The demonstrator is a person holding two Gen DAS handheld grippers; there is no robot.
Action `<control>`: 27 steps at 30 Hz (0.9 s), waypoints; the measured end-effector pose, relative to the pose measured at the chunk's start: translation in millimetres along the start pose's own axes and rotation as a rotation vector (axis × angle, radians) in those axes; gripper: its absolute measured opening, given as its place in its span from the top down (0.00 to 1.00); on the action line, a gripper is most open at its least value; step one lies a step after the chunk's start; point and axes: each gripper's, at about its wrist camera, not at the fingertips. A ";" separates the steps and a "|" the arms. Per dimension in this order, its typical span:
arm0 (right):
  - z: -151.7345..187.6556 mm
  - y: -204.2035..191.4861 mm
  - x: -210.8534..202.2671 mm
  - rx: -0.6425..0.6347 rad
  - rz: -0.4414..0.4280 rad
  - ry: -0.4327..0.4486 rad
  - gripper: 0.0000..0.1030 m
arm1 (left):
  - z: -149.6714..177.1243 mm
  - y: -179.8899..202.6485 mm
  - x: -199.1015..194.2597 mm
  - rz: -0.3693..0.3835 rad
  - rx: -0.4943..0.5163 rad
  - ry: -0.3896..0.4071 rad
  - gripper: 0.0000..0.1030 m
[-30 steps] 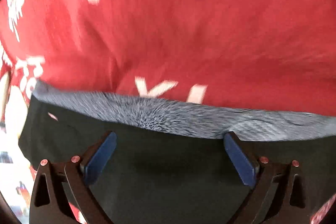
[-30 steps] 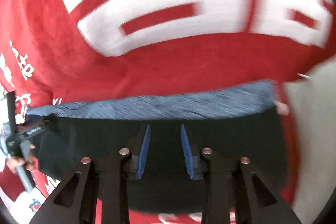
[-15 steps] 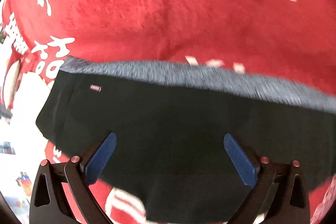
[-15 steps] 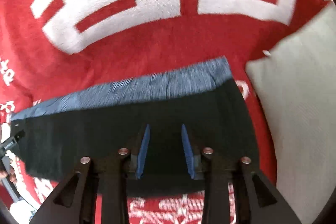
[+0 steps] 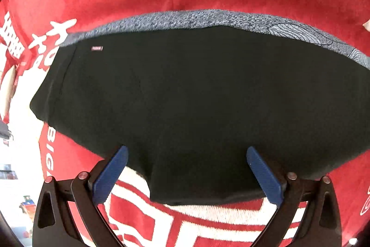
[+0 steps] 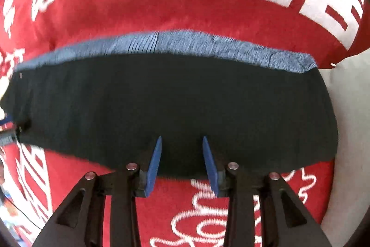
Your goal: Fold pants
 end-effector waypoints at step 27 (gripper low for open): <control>88.7 -146.1 -9.3 0.323 -0.645 -0.338 0.55 | 25.6 -118.3 -26.4 -0.002 -0.028 0.046 0.00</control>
Point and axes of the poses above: each gripper's, at about its wrist camera, not at the fingertips, and x roughly the way its jaws point, y to its right, z to its underside, and after that the axes turned 15 degrees about x, right-handed
